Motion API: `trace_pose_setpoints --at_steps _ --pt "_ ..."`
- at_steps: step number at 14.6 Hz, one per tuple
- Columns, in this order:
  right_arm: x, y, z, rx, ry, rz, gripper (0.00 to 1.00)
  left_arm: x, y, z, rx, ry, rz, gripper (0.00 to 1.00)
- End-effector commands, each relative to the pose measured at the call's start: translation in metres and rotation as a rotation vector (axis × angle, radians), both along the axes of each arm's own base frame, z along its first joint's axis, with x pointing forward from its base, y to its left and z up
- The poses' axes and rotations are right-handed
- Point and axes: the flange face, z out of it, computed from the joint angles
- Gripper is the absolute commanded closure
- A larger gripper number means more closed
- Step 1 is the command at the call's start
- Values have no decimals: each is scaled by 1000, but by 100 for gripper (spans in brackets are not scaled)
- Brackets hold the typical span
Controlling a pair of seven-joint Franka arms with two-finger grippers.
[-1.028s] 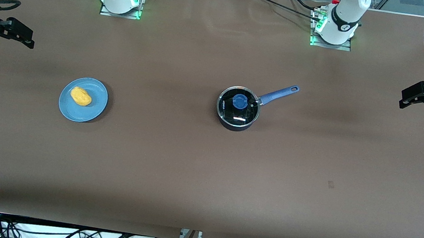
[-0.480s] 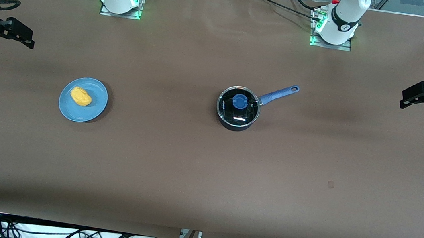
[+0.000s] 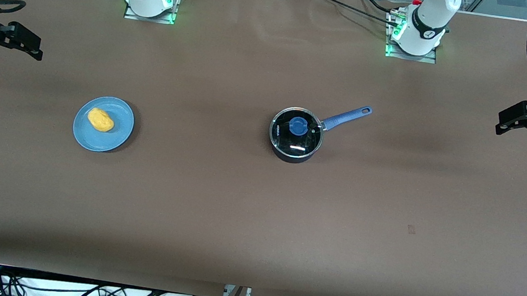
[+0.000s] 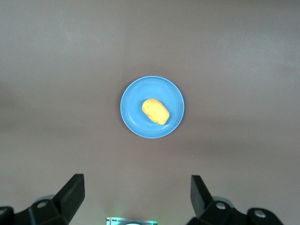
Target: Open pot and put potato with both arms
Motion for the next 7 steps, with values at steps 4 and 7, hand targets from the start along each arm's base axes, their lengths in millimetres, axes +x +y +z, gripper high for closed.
trace_pose_setpoints --at_steps 4,7 --pt "0 1 2 18 -7 -6 0 -4 -8 3 -17 -1 -19 0" --pt "0 1 2 18 -7 -6 0 -4 -10 3 -31 -1 -21 0"
